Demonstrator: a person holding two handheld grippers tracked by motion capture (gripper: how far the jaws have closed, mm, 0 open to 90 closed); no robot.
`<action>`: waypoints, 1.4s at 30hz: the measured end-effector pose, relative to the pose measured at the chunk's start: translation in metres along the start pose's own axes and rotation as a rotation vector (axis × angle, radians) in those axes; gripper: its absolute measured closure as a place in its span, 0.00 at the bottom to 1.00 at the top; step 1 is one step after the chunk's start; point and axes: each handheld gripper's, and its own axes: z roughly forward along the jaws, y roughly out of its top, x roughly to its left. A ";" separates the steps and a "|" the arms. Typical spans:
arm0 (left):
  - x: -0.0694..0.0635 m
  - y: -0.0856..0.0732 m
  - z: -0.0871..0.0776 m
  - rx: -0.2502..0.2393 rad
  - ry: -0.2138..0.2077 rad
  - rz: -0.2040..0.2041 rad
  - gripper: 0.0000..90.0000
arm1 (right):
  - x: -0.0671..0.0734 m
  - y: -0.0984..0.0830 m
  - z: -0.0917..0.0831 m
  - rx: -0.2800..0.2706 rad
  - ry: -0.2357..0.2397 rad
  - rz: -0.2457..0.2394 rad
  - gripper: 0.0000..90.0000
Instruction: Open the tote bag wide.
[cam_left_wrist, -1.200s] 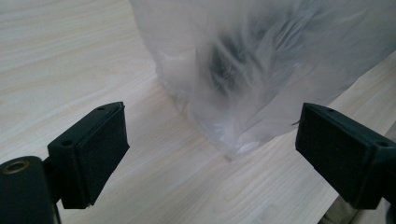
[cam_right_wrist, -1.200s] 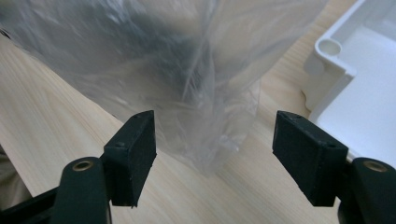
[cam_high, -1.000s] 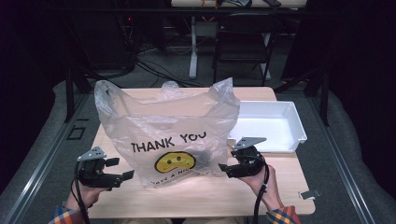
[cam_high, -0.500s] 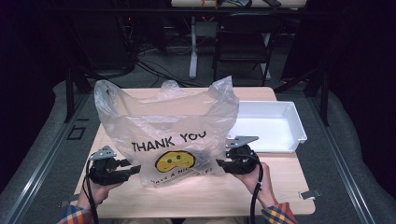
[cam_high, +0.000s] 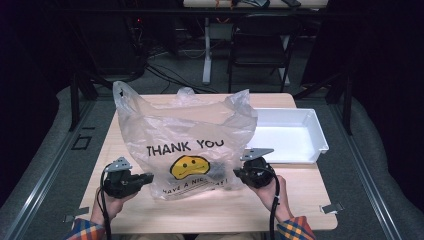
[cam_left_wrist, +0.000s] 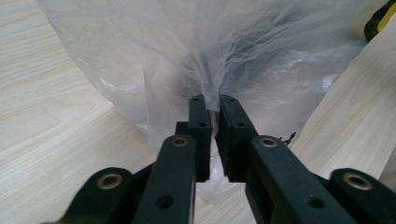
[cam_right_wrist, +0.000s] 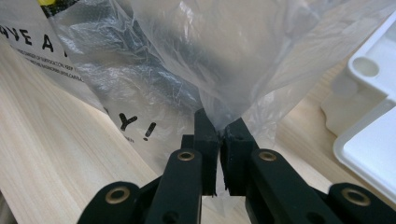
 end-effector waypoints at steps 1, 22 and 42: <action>0.000 0.000 0.000 0.000 0.000 0.000 0.96 | 0.000 0.000 0.000 0.000 0.000 0.000 0.96; 0.000 -0.005 0.016 0.085 0.038 0.055 1.00 | 0.008 -0.006 -0.015 -0.020 0.038 0.026 0.48; 0.004 -0.006 0.019 0.150 0.011 0.064 0.83 | 0.007 -0.003 -0.013 -0.118 -0.034 0.042 0.97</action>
